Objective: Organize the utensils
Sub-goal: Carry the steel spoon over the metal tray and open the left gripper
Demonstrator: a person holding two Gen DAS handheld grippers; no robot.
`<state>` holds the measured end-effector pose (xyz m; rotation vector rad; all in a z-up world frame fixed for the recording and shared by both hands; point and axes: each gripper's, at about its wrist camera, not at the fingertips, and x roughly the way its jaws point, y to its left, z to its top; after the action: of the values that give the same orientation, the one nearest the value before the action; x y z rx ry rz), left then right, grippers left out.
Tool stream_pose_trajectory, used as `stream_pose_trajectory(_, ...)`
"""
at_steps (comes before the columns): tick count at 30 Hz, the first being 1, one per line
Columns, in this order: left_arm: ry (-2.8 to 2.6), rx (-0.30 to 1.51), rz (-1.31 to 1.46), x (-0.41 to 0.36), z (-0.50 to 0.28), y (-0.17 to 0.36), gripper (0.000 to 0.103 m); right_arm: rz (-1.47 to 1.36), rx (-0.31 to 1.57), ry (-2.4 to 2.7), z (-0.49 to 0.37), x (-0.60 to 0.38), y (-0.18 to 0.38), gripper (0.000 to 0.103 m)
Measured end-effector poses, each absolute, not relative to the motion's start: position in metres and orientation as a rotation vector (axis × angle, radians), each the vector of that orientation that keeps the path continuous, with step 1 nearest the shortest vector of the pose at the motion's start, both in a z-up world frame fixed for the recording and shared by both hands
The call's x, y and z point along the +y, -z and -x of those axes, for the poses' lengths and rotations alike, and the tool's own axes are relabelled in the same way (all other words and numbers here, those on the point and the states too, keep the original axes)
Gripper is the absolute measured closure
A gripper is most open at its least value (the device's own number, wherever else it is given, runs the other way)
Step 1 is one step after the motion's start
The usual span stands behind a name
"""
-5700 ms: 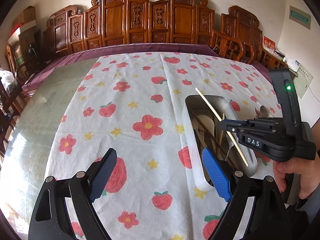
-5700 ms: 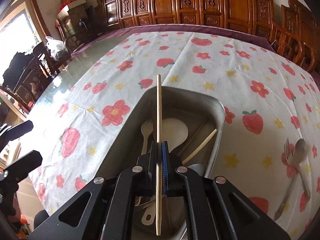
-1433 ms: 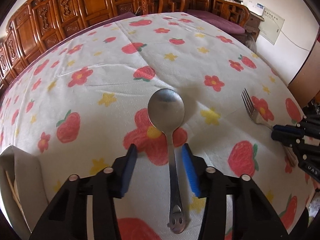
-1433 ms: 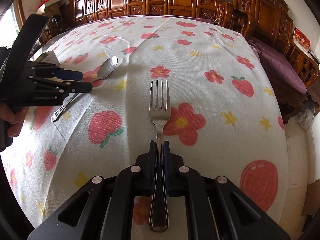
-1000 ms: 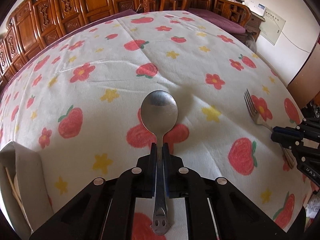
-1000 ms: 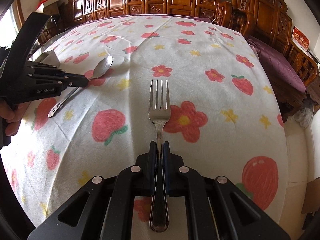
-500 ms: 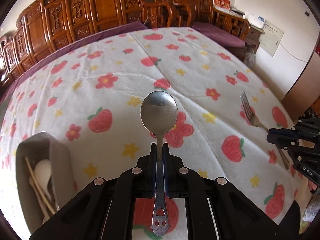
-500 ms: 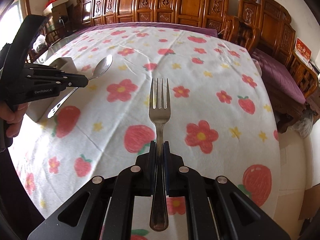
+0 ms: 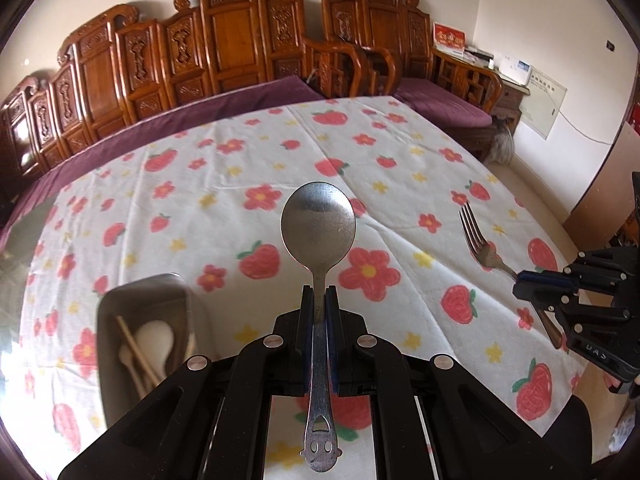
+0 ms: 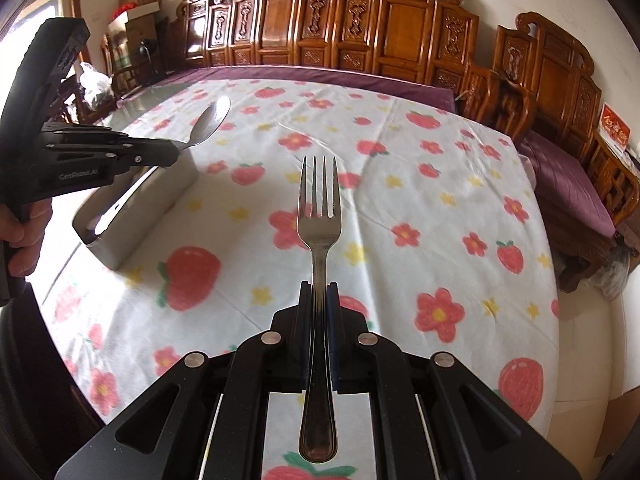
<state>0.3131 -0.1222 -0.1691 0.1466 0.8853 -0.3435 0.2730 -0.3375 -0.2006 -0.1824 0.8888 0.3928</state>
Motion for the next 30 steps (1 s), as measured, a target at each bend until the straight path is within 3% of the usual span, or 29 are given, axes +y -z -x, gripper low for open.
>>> stream_pose_trajectory(10, 0.282, 0.914, -0.13, -0.075, -0.322, 0.173, 0.098, 0.167, 0.847, -0.469, -0.263, -0.303, 0.179, 0.094)
stream_pose_trajectory(30, 0.146, 1.031, -0.12, 0.008, -0.343, 0.239, 0.098, 0.184, 0.866, -0.513, -0.27, -0.264, 0.19, 0.094)
